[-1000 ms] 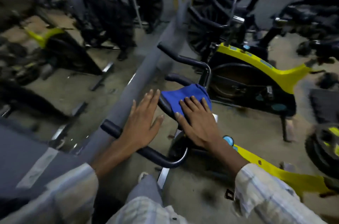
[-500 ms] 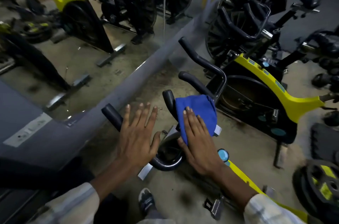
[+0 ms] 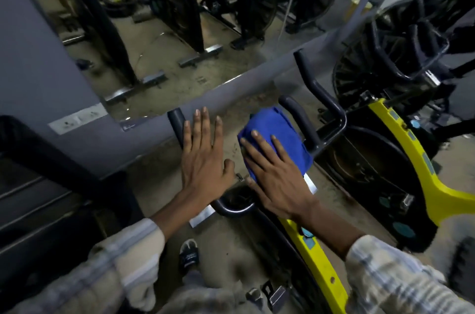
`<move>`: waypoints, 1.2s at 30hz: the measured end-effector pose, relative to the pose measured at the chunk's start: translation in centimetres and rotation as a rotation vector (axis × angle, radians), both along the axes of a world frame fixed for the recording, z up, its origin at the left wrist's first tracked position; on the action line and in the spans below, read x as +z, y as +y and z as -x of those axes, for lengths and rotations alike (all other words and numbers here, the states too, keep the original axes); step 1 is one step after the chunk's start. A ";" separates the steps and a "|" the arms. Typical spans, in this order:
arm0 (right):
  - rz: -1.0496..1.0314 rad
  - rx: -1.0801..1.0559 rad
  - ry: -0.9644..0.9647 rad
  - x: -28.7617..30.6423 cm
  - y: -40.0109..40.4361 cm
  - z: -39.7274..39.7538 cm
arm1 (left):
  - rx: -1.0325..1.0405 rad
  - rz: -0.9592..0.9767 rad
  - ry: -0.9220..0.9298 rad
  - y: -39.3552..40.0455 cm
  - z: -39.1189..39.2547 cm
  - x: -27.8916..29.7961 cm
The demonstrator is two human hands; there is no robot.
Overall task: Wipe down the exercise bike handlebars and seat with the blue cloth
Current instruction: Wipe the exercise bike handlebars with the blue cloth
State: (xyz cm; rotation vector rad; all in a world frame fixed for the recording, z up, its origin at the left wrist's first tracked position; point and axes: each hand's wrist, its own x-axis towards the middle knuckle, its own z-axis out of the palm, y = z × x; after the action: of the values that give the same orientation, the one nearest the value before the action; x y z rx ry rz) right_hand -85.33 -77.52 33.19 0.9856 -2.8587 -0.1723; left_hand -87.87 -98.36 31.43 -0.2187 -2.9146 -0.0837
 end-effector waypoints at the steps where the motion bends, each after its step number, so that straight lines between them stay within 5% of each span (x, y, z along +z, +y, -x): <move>1: -0.009 0.043 -0.011 -0.1 0.6 -0.4 | 0.032 -0.006 0.005 0.4 -0.2 -0.1; 13: -0.164 0.187 0.145 0.9 -0.6 4.0 | 0.117 -0.028 -0.013 1.1 -0.7 0.5; 26: -0.375 0.990 0.082 4.6 2.3 10.8 | 0.115 -0.088 0.035 0.9 -0.8 -0.2; 32: -0.285 0.899 0.225 4.4 -1.2 13.2 | 0.128 -0.089 0.046 0.8 -0.5 -0.6; 36: -0.359 0.856 0.136 2.9 -0.9 10.9 | 0.121 -0.116 0.042 0.8 -0.4 -0.6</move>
State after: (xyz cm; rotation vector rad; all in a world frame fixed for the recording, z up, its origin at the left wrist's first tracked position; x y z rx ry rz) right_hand -96.20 -78.44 36.13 2.0488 -2.0734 -0.6334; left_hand -87.49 -97.54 30.81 -0.0251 -2.8621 -0.2246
